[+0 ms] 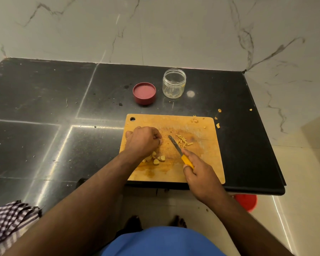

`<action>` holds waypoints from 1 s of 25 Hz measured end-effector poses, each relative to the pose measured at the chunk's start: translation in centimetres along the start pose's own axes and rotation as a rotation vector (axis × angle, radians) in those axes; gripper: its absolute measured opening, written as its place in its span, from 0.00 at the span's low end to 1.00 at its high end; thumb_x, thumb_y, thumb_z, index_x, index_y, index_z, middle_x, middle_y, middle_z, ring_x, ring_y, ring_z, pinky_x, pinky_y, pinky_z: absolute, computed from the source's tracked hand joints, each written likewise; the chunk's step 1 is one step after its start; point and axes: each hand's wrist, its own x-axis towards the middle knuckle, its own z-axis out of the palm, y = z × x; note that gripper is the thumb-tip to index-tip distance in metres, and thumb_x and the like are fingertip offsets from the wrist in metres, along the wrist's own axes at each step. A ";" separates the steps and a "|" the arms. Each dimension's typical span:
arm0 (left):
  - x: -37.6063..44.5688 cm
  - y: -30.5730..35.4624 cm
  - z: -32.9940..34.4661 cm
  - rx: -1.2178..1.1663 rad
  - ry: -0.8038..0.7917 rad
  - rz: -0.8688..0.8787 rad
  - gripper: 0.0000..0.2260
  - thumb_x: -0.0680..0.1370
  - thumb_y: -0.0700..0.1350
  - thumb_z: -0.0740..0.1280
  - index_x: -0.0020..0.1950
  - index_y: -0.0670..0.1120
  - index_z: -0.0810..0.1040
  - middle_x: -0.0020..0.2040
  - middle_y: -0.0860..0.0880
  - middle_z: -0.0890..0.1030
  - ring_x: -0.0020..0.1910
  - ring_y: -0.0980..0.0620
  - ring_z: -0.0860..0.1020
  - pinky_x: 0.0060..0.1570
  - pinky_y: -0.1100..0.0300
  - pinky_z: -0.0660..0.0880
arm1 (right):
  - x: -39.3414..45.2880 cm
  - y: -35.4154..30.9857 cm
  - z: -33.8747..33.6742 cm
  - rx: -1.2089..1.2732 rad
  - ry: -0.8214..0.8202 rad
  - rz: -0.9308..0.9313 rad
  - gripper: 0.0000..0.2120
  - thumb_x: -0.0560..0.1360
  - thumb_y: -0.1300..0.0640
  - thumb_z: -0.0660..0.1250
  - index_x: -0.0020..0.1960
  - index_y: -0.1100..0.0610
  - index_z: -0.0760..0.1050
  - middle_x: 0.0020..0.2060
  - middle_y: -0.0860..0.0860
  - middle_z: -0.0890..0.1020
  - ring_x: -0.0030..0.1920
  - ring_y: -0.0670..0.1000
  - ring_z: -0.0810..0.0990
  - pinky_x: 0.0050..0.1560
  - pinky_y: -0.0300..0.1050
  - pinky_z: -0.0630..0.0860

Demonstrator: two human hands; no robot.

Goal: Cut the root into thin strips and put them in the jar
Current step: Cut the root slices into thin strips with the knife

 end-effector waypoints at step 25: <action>0.1 0.2 -0.2 0.015 -0.055 0.005 0.11 0.80 0.48 0.67 0.60 0.60 0.81 0.55 0.59 0.83 0.62 0.53 0.73 0.57 0.48 0.64 | -0.2 -0.2 -0.2 0.003 0.003 -0.016 0.24 0.82 0.57 0.57 0.77 0.46 0.60 0.71 0.44 0.70 0.64 0.42 0.72 0.63 0.41 0.73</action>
